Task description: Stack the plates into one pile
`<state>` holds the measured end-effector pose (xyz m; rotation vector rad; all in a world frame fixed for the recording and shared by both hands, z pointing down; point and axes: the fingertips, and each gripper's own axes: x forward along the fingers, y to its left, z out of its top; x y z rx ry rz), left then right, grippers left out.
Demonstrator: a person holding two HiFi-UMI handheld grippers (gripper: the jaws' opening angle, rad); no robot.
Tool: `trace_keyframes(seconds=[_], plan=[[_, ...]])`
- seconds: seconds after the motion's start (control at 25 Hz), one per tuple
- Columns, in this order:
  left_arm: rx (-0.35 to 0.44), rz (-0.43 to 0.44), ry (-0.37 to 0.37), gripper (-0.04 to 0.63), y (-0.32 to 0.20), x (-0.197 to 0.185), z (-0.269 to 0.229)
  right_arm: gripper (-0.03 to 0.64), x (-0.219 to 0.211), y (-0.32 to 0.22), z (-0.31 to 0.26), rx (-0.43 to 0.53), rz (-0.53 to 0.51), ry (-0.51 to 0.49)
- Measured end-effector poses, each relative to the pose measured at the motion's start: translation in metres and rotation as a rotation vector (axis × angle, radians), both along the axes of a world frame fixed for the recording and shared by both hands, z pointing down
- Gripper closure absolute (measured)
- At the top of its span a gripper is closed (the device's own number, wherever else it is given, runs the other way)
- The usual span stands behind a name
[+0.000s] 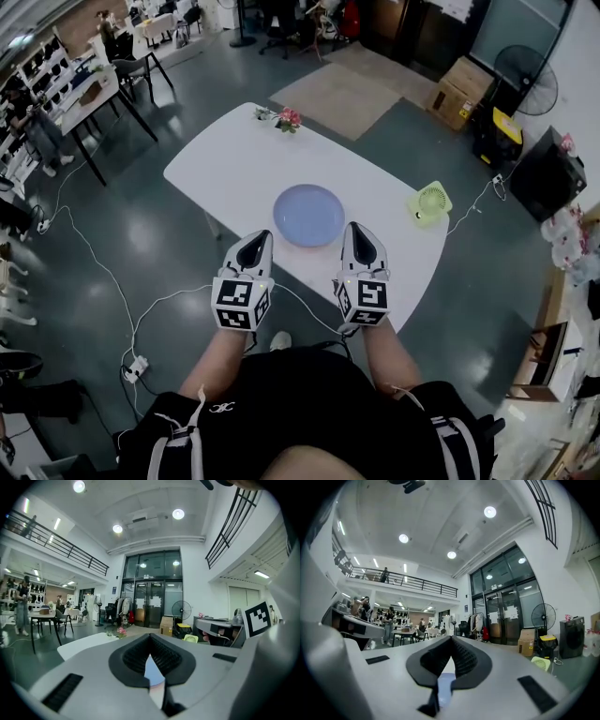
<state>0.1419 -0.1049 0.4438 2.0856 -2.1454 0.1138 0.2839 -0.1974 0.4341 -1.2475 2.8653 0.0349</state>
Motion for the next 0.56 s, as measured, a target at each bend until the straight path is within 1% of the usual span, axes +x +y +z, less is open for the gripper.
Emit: trace_keyframes(seconds=[0.56], plan=[[0.022,0.023,-0.002,0.584,0.008,0.02,-0.004,0.603,0.001,0.019,0.009,-0.009,-0.047,0.023]])
